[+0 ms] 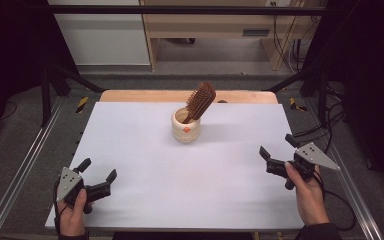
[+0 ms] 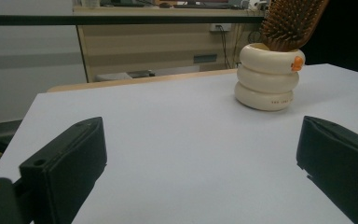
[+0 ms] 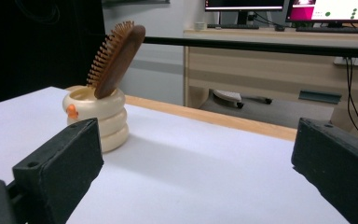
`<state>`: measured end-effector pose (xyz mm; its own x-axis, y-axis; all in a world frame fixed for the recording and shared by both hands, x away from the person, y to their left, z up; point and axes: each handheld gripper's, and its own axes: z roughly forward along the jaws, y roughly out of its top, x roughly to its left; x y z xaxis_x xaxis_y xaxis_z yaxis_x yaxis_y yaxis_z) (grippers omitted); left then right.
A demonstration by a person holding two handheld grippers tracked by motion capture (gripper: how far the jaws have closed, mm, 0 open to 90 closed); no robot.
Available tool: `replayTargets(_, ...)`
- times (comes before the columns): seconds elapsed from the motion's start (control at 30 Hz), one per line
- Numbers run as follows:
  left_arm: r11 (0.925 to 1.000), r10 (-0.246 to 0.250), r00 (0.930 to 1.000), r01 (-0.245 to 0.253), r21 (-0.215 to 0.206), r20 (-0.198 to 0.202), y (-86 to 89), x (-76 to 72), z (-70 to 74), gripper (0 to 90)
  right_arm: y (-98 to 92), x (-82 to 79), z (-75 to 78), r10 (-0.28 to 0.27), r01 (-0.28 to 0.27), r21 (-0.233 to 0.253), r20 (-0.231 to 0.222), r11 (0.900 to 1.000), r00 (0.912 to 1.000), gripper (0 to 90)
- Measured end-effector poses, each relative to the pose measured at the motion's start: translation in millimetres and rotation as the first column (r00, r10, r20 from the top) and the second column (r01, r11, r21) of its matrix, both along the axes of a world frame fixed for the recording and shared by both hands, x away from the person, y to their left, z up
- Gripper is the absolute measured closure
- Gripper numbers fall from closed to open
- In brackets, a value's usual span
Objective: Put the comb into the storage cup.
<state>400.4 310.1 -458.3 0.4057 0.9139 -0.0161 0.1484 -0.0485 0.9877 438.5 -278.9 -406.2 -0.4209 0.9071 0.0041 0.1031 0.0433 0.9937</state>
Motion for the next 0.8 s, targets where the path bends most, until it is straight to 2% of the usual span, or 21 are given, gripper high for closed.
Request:
replayTargets(0.2, 0.9996, -0.027, 0.9996, 0.027, 0.013, 0.01, -2.8, -2.7, 0.4, 1.7, -7.1, -10.7, -11.2, -0.002, 0.002, -0.012, -0.006, 1.0, 1.0, 2.1)
replayTargets(0.4, 0.9989, -0.043, 0.999, 0.043, -0.015, 0.015, -3.1, -4.7, -0.9, 1.7, -16.0, -20.6, -24.8, -0.008, 0.008, 0.001, -0.021, 1.0, 0.9997, 2.2)
replayTargets(0.47, 0.9987, -0.044, 0.999, 0.044, -0.025, 0.007, -3.2, -5.1, -2.1, 1.7, -18.3, -22.3, -29.0, -0.005, 0.005, -0.001, -0.024, 1.0, 0.9997, 2.2)
replayTargets(0.53, 0.9987, -0.05, 0.9988, 0.05, -0.014, 0.001, -4.2, -5.9, -2.8, 1.7, -19.9, -23.8, -32.1, -0.004, 0.004, -0.005, -0.026, 1.0, 0.9996, 2.4)
replayTargets(0.67, 0.9983, -0.059, 0.9982, 0.059, -0.005, 0.009, -5.1, -8.5, -2.4, 1.7, -21.1, -25.7, -38.8, 0.005, -0.005, -0.007, -0.034, 1.0, 0.9994, 2.6)
replayTargets(0.8, 0.9981, -0.058, 0.998, 0.059, -0.019, 0.023, -2.3, -10.0, -1.5, 1.7, -18.1, -27.1, -44.3, 0.023, -0.023, -0.004, -0.042, 1.0, 0.9989, 2.7)
